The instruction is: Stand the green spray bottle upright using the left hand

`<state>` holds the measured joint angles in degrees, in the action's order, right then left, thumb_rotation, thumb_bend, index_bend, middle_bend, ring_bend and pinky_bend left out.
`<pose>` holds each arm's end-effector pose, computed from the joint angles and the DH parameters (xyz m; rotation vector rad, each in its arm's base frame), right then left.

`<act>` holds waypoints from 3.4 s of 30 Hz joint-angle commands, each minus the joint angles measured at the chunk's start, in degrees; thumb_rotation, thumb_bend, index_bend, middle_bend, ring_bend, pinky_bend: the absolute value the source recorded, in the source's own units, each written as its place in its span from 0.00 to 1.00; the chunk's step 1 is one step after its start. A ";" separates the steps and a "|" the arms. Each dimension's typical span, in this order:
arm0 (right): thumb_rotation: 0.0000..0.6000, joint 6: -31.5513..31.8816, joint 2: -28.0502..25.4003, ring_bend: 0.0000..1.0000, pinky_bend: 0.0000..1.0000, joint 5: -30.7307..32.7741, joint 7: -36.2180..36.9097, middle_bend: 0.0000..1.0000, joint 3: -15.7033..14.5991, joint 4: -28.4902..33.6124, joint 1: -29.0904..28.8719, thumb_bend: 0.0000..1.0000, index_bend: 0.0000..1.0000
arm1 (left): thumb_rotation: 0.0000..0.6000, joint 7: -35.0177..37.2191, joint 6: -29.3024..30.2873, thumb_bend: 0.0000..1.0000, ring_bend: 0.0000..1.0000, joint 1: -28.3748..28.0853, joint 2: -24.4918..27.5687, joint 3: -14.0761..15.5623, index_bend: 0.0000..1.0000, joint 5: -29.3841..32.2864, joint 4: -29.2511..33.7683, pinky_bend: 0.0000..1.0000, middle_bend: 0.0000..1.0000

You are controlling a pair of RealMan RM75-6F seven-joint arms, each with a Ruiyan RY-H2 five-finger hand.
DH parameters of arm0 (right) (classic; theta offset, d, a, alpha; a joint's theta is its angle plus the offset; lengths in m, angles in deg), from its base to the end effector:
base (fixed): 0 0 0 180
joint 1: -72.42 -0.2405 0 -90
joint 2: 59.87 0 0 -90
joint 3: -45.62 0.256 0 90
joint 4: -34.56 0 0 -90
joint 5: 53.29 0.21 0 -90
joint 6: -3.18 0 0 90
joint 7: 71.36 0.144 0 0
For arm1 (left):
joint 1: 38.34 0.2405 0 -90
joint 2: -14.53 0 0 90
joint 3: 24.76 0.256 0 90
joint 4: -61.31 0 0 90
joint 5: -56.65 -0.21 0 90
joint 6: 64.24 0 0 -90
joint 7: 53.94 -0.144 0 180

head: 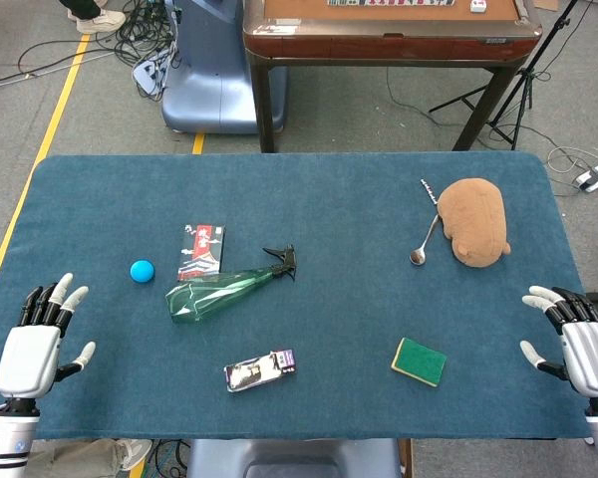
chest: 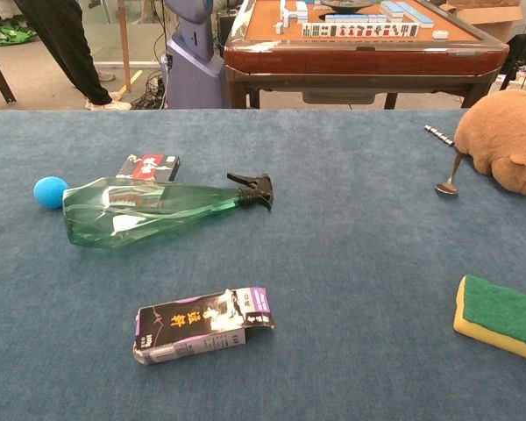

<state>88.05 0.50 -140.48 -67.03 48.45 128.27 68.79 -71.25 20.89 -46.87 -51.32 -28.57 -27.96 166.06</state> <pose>-0.3122 -0.1742 0.1761 1.3797 -0.9360 0.9271 -0.2527 0.1967 0.1373 -1.4367 -0.8235 -0.9141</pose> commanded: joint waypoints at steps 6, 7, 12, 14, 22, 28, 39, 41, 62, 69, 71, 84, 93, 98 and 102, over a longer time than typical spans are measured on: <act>1.00 0.91 -0.50 0.14 0.18 -0.44 0.05 0.23 0.02 0.08 0.36 0.25 0.29 | 1.00 0.05 0.40 0.30 0.00 0.31 0.11 0.29 0.12 -0.56 0.36 0.00 0.00; 1.00 1.05 -0.55 0.14 0.18 -0.52 0.05 0.23 0.00 0.10 0.42 0.25 0.29 | 1.00 0.13 0.45 0.30 0.00 0.35 0.15 0.31 0.12 -0.63 0.37 0.00 0.00; 1.00 1.68 -0.61 0.14 0.18 -0.61 0.10 0.23 0.10 0.09 0.70 0.25 0.29 | 1.00 0.31 0.31 0.30 0.00 0.35 0.31 0.39 0.12 -0.77 0.40 0.00 0.00; 1.00 1.69 -0.70 0.14 0.18 -0.55 0.04 0.23 0.16 0.04 0.70 0.25 0.29 | 1.00 0.34 0.18 0.30 0.00 0.32 0.40 0.42 0.12 -0.79 0.42 0.00 0.00; 1.00 1.50 -1.03 0.14 0.18 -0.71 -0.60 0.23 0.48 0.61 0.31 0.25 0.29 | 1.00 0.75 -0.37 0.30 0.00 -0.04 0.94 0.45 0.12 -1.35 0.89 0.00 0.00; 1.00 1.30 -1.02 0.14 0.18 -0.70 -1.09 0.23 0.78 0.97 -0.06 0.25 0.29 | 1.00 0.45 -2.06 0.30 0.00 -1.53 1.85 0.19 0.12 -2.61 2.75 0.00 0.00; 1.00 0.66 -1.22 0.14 0.18 -0.68 -1.86 0.23 1.03 1.76 -0.70 0.25 0.29 | 1.00 -3.57 -13.51 0.30 0.00 -10.66 1.09 -3.57 0.12 0.21 8.29 0.00 0.00; 1.00 0.70 -1.34 0.14 0.18 -0.89 -2.24 0.23 1.05 2.11 -0.80 0.25 0.29 | 1.00 -5.34 -16.58 0.30 0.00 -13.02 0.49 -4.63 0.12 2.61 8.91 0.00 0.00; 1.00 0.21 -2.38 0.14 0.18 -1.12 -5.41 0.23 0.90 5.06 -1.25 0.25 0.29 | 1.00 -30.66 -27.14 0.30 0.00 -38.90 -11.46 -10.79 0.15 45.64 6.62 0.00 0.00; 1.00 -0.17 -2.34 0.14 0.18 -0.85 -5.13 0.23 0.95 4.75 -1.47 0.25 0.29 | 1.00 -35.49 -23.98 0.30 0.00 -46.48 -16.25 -11.47 0.15 57.31 2.56 0.00 0.00; 1.00 -0.26 -2.33 0.14 0.18 -0.72 -4.99 0.23 0.93 4.60 -1.47 0.25 0.29 | 0.94 -36.31 -23.10 0.29 0.00 -47.98 -17.56 -11.54 0.16 59.27 1.28 0.00 0.00; 1.00 0.10 -2.90 0.14 0.17 -0.50 -4.50 0.23 0.73 4.59 -1.05 0.25 0.29 | 0.36 -42.07 -19.35 0.29 0.00 -55.96 -25.74 -11.21 0.21 70.81 -9.60 0.00 0.00; 1.00 -0.47 -2.83 0.14 0.18 -0.54 -4.41 0.23 0.71 4.60 -1.41 0.25 0.29 | 0.37 -46.26 -17.46 0.29 0.00 -58.42 -30.33 -9.81 0.21 73.76 -17.39 0.00 0.00; 1.00 -0.77 -2.84 0.14 0.17 -0.50 -4.73 0.23 0.72 4.87 -1.60 0.25 0.29 | 0.37 -47.44 -18.35 0.28 0.00 -58.93 -31.52 -10.48 0.21 76.39 -19.77 0.00 0.00; 1.00 -0.76 -2.94 0.14 0.18 -0.55 -5.10 0.23 0.58 5.16 -1.54 0.25 0.29 | 0.37 -49.31 -18.33 0.28 0.00 -59.67 -33.35 -9.87 0.21 77.01 -22.03 0.00 0.00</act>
<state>87.29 -2.43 -141.02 -72.09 49.06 133.39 67.23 -120.07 2.65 -106.20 -83.96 -38.62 48.65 144.77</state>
